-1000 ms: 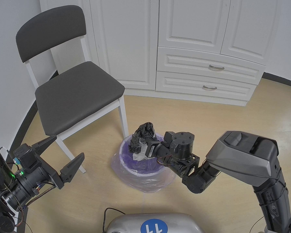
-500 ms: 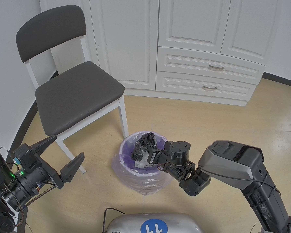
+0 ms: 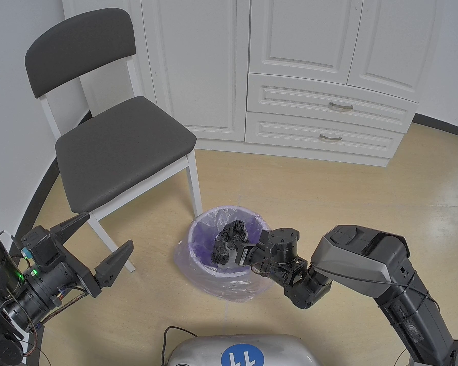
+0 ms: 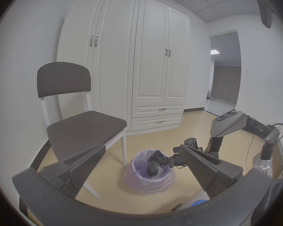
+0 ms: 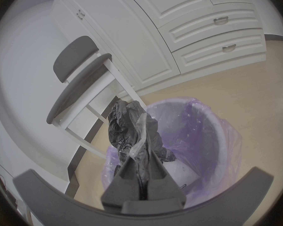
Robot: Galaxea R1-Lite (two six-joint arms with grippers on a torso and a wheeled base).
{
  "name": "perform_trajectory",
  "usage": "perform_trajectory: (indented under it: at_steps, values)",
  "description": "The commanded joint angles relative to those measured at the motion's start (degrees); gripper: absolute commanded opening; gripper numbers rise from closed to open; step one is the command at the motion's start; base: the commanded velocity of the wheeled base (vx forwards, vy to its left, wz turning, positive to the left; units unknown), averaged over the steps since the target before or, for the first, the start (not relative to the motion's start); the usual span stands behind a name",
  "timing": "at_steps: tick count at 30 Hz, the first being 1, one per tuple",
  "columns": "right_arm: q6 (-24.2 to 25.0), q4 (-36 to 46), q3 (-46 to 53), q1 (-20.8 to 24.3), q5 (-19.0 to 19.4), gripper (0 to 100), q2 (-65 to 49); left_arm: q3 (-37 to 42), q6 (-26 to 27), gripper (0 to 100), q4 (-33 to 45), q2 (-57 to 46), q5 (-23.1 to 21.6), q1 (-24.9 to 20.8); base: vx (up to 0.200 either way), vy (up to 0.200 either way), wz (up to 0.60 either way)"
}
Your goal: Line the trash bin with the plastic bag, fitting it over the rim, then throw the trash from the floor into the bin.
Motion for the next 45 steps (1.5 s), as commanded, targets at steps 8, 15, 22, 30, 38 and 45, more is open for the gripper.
perform_trajectory:
  at_steps: [8, 15, 22, 30, 38, 45]
  values:
    - [-0.8, -0.4, -7.7, 0.1, -1.0, 0, 3.4, 1.0, 0.0, 100, -0.1, 0.1, 0.0, -0.3, 0.0, 0.0, 0.0]
    - [-2.3, 3.2, -9.9, 0.1, -1.1, 0, 4.1, 1.0, 0.0, 100, 0.0, 0.1, 0.0, -0.8, 0.0, 0.0, 0.0]
    - [-2.3, 7.9, -10.9, -0.1, -1.2, 0, 3.4, 1.0, 0.0, 100, 0.0, 0.0, 0.0, -1.8, 0.0, 0.0, 0.0]
    - [-2.5, 8.0, -8.1, -0.4, -2.0, 0, 2.1, 1.0, 0.0, 100, 0.0, -0.1, 0.0, -1.8, 0.0, 0.0, 0.0]
    - [-2.5, 8.2, -6.8, -0.3, -2.0, 100, 1.5, 1.0, 0.0, 100, -0.1, -0.2, 0.0, -1.8, 0.0, 0.0, 0.0]
    - [-3.4, 7.9, -6.0, -0.3, -2.0, 100, 1.4, 1.0, 0.0, 100, -0.1, -0.3, 0.0, -1.8, 0.0, 0.0, 0.0]
